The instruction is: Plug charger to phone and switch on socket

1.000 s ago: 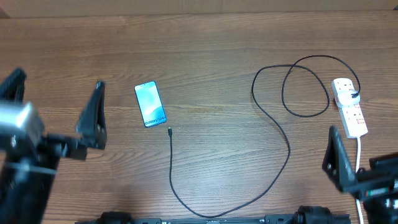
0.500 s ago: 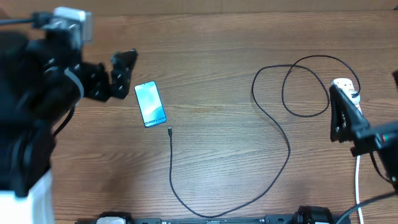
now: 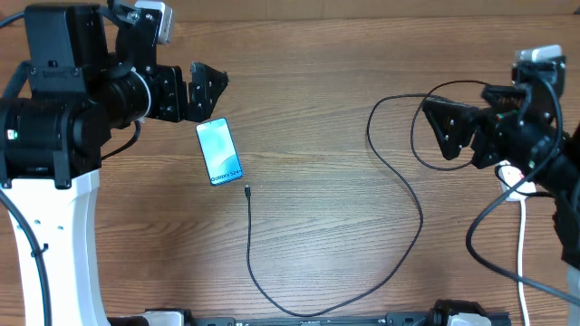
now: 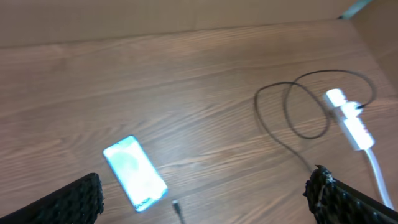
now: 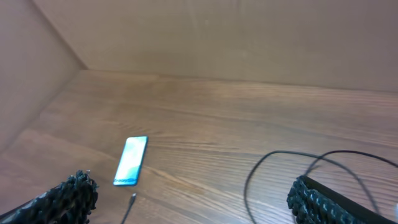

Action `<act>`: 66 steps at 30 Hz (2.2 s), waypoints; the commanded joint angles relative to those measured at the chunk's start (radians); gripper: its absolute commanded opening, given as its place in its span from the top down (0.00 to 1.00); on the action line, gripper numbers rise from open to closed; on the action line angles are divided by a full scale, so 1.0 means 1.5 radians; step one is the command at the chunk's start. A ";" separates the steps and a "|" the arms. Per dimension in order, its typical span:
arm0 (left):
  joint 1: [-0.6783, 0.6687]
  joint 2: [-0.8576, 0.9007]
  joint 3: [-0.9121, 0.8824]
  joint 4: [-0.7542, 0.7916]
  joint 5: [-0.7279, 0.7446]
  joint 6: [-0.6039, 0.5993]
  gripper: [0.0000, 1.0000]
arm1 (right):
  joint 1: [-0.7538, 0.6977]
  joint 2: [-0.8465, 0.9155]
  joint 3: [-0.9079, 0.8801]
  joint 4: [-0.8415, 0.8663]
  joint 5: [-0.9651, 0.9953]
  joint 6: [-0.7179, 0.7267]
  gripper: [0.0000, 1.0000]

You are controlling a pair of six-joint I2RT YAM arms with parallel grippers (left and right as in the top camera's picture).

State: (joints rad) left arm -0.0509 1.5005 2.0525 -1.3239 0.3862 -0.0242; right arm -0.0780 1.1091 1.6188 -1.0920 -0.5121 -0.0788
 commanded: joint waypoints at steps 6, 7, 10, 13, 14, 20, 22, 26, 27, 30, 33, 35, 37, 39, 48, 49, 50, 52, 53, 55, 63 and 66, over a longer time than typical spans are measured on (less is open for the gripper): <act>-0.003 0.007 0.012 0.008 0.052 -0.034 0.00 | -0.002 0.042 0.008 -0.008 -0.050 0.000 0.00; -0.003 0.007 0.012 0.008 0.052 -0.034 0.05 | -0.002 0.047 0.008 -0.012 -0.050 -0.001 0.00; -0.003 0.007 0.012 -0.002 0.052 -0.034 0.23 | -0.002 0.058 0.008 -0.027 -0.051 0.000 0.00; -0.003 0.007 0.012 -0.011 0.052 -0.034 0.69 | -0.002 0.066 0.008 -0.062 -0.062 -0.001 0.00; -0.003 0.007 0.012 -0.014 0.052 -0.034 0.80 | -0.002 0.069 0.008 -0.067 -0.069 -0.001 0.00; -0.003 0.007 0.012 -0.028 0.053 -0.034 0.96 | -0.002 0.086 0.008 -0.069 -0.074 -0.001 0.00; -0.003 0.007 0.012 -0.033 0.053 -0.034 0.96 | -0.002 0.092 0.008 -0.070 -0.075 -0.001 0.00; -0.003 0.007 0.006 -0.041 0.053 -0.041 0.96 | -0.002 0.103 0.007 -0.072 -0.074 -0.001 0.00; -0.003 0.007 0.002 -0.042 0.053 -0.047 0.96 | -0.001 0.106 0.007 -0.072 -0.074 -0.001 0.00; -0.004 0.007 -0.013 -0.043 0.053 -0.059 0.96 | -0.001 0.112 0.007 -0.075 -0.074 -0.001 0.00; -0.008 0.007 -0.031 -0.043 0.053 -0.060 0.96 | -0.001 0.117 0.007 -0.079 -0.074 -0.001 0.00; -0.011 0.007 -0.044 -0.042 0.055 -0.067 0.96 | -0.001 0.119 0.007 -0.083 -0.074 -0.001 0.00; -0.015 0.007 -0.061 -0.040 0.055 -0.077 0.96 | -0.001 0.119 0.007 -0.087 -0.074 -0.001 0.00; -0.019 0.008 -0.079 -0.039 0.055 -0.077 0.96 | -0.001 0.119 0.007 -0.087 -0.074 -0.001 0.00; -0.052 0.012 -0.173 -0.015 0.055 -0.094 0.96 | -0.001 0.123 0.007 -0.086 -0.074 -0.001 0.00; -0.057 0.012 -0.183 -0.011 0.055 -0.097 0.96 | -0.001 0.125 0.007 -0.086 -0.073 -0.001 0.00; -0.063 0.012 -0.194 -0.006 0.055 -0.099 0.96 | -0.001 0.127 0.007 -0.086 -0.073 -0.001 0.00; -0.073 0.013 -0.217 0.006 0.054 -0.102 0.96 | -0.001 0.132 0.007 -0.095 -0.072 -0.001 0.00; -0.078 0.013 -0.227 0.011 0.051 -0.107 0.96 | -0.001 0.136 0.007 -0.102 -0.071 -0.001 0.00; -0.089 0.015 -0.249 0.024 0.050 -0.117 0.96 | -0.001 0.143 0.007 -0.112 -0.071 -0.001 0.00; -0.132 0.045 -0.318 0.063 -0.019 -0.175 0.96 | -0.001 0.179 0.007 -0.137 -0.071 -0.001 0.00; -0.150 0.071 -0.320 0.060 -0.053 -0.196 0.96 | -0.001 0.194 0.007 -0.138 -0.071 -0.001 0.00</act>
State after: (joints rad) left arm -0.2512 1.5734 1.5822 -1.2339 0.3840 -0.2577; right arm -0.0780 1.3830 1.6188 -1.2995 -0.6140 -0.0788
